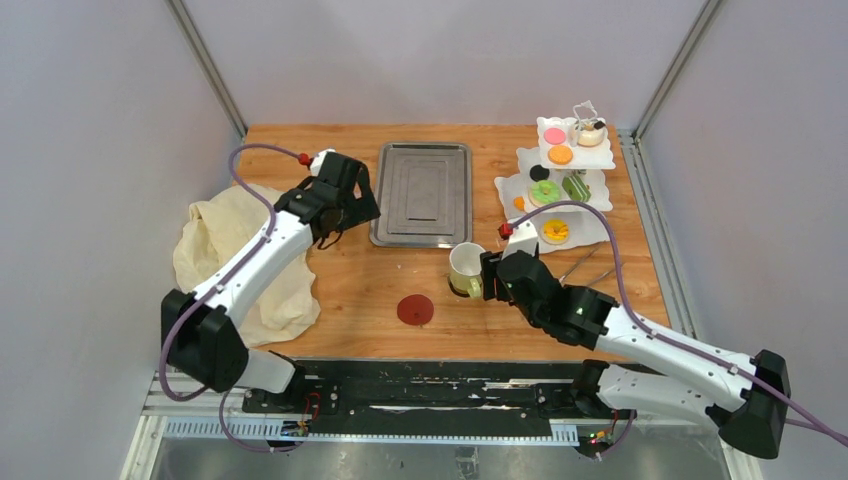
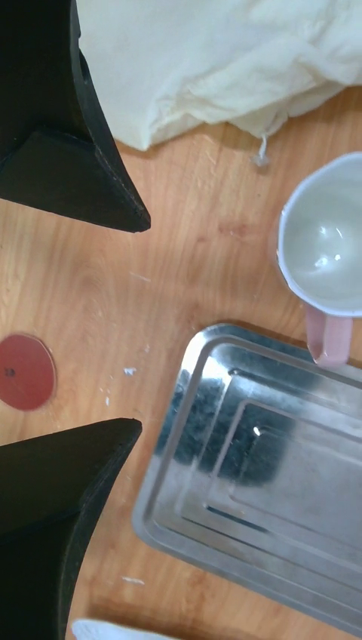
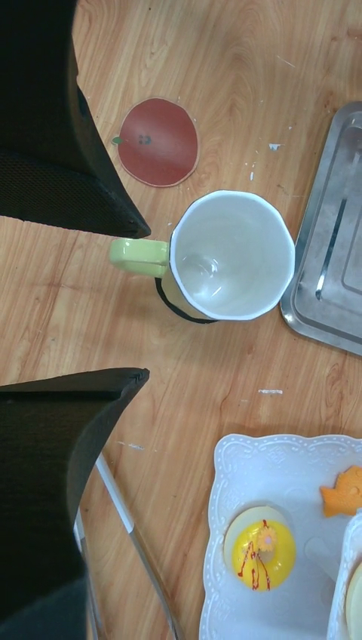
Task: Serve the afternoon tea
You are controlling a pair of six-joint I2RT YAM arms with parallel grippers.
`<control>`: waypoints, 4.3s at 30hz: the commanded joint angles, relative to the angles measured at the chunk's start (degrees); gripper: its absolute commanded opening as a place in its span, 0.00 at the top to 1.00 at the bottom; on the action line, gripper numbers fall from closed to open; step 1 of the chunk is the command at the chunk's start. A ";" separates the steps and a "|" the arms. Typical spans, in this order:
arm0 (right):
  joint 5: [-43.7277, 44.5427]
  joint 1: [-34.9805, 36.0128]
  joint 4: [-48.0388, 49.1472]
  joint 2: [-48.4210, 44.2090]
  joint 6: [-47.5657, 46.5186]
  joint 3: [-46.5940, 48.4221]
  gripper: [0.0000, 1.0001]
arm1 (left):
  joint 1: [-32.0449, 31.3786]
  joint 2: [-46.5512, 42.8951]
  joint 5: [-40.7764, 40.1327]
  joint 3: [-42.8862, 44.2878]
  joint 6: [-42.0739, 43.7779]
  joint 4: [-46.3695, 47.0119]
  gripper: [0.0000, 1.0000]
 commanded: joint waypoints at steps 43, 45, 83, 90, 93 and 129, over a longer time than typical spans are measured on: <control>4.52 -0.56 -17.72 -18.52 -0.07 -2.54 0.38 | -5.27 45.38 -26.66 40.31 -56.25 -23.40 0.02; 3.99 -0.58 -17.89 -18.53 0.40 -2.71 0.38 | -4.75 45.07 -26.70 39.84 -57.84 -23.30 0.02; -4.73 -0.58 -10.39 -5.52 -3.32 -5.08 0.39 | -2.02 30.48 -25.99 15.35 -67.36 -23.14 0.09; -6.49 -0.58 -9.38 -3.86 -4.98 -4.55 0.40 | -1.97 27.61 -26.83 12.18 -65.26 -22.88 0.09; -6.41 -0.58 -9.21 -3.43 -5.03 -4.04 0.40 | -1.94 28.35 -27.99 14.17 -62.08 -22.88 0.10; 0.30 -0.58 -10.65 -2.68 -2.81 -4.41 0.45 | 1.81 28.79 -20.69 10.85 -30.24 -8.00 0.67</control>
